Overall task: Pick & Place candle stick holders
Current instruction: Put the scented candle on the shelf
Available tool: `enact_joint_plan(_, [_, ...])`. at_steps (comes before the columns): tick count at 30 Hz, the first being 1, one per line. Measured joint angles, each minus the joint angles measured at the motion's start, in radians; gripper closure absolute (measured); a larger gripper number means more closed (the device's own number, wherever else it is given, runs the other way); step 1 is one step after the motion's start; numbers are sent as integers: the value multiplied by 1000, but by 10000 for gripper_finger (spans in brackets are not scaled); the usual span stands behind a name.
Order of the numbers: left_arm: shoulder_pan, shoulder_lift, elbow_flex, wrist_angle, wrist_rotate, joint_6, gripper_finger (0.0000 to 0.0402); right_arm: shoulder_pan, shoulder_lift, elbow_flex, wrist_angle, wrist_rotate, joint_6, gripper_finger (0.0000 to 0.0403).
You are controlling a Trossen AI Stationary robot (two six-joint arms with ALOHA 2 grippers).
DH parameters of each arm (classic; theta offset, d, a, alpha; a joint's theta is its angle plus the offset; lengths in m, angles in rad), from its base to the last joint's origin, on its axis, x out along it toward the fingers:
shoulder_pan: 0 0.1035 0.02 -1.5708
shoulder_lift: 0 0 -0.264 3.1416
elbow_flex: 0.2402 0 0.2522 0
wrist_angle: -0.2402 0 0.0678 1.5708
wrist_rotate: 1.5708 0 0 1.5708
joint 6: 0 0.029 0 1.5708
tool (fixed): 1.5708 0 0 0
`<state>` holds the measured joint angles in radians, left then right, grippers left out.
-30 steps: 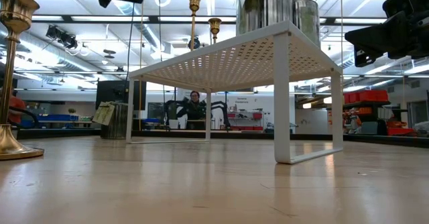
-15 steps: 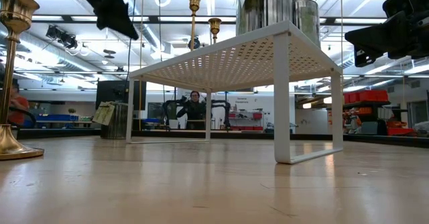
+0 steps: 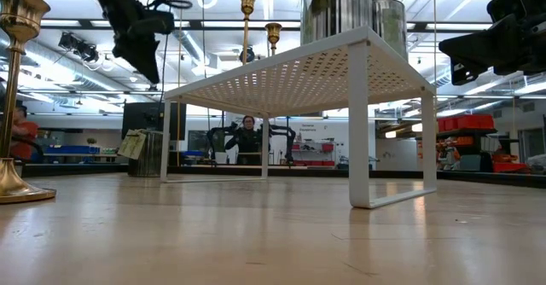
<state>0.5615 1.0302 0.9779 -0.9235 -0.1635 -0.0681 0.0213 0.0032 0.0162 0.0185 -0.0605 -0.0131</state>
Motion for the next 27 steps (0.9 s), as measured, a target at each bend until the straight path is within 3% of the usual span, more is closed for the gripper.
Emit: enact_joint_plan(27, [38,38,0,-26,-23,-34,120,0,0,0,0,0,0,387])
